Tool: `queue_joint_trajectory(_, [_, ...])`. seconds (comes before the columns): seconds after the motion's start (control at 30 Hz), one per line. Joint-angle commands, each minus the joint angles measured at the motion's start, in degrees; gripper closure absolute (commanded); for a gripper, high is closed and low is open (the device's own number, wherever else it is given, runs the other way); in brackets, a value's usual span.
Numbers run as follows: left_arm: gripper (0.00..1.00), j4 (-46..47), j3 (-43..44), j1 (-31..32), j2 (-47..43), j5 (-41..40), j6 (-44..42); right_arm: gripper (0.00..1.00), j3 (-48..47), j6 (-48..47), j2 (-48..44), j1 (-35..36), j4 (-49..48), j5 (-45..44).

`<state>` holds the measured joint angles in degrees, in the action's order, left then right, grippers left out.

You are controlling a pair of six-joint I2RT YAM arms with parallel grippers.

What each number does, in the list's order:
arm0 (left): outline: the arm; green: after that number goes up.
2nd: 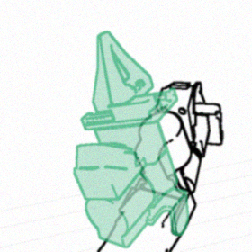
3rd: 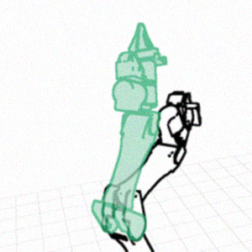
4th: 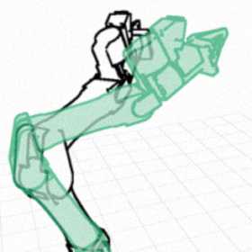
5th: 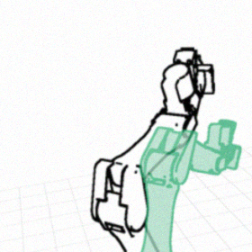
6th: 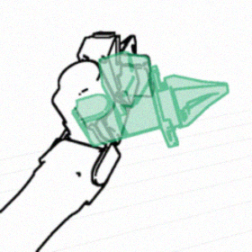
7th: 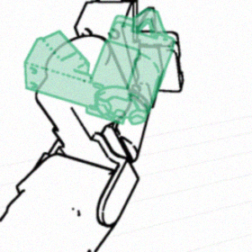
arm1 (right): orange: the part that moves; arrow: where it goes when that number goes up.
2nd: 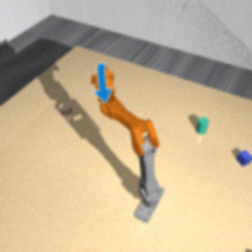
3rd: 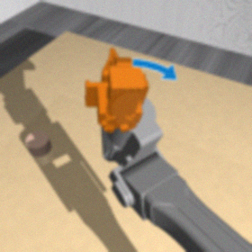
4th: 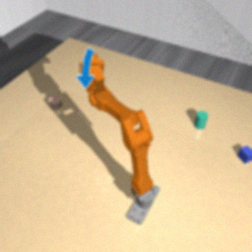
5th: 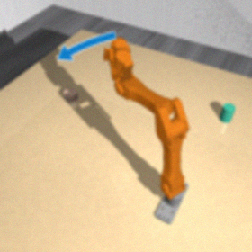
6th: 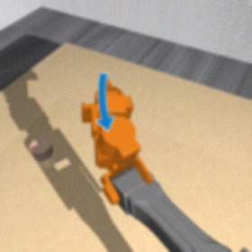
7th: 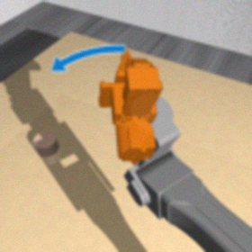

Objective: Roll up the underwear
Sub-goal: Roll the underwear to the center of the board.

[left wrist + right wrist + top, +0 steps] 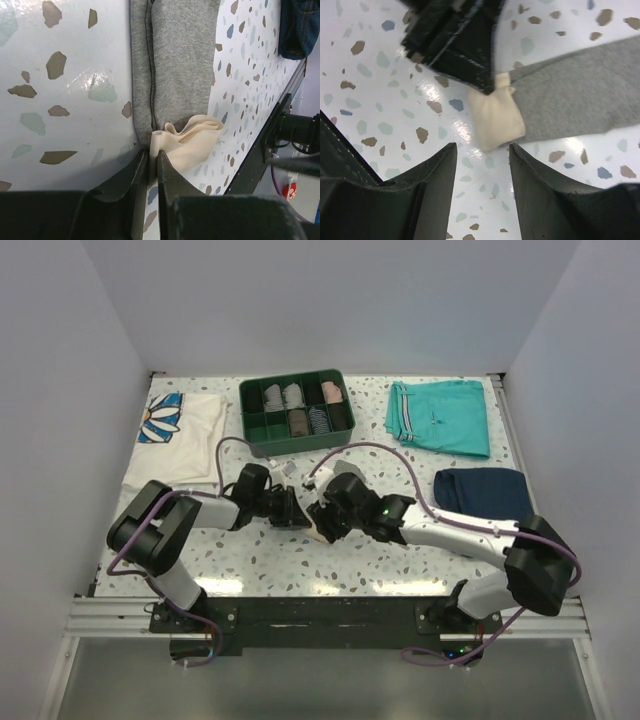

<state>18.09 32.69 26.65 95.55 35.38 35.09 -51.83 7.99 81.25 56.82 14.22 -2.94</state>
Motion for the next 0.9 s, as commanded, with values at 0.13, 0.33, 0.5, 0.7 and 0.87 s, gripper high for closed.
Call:
queue_joint_trajectory(0.13, [0.81,-10.87,4.40,-0.11,0.43,-1.45,-5.73,0.50,-4.50,-6.05,7.51,6.99,0.99,-7.87])
queue_joint_trajectory(0.33, [0.81,-12.46,4.75,-0.11,-0.27,-1.19,-6.79,0.50,-5.91,-7.64,10.15,7.08,0.11,-9.45])
queue_joint_trajectory(0.5, [0.80,-12.55,5.10,-0.11,-0.10,-0.48,-7.05,0.49,-7.31,-10.01,12.08,6.99,-0.42,-8.58])
queue_joint_trajectory(0.7, [0.80,-13.08,5.37,-0.11,-0.01,-0.04,-7.58,0.50,-6.53,-10.01,15.07,7.08,-0.94,-9.80])
queue_joint_trajectory(0.87, [0.80,-13.08,5.11,-0.11,-0.01,0.31,-8.02,0.50,-3.89,-9.57,16.21,6.99,-2.88,-13.05])
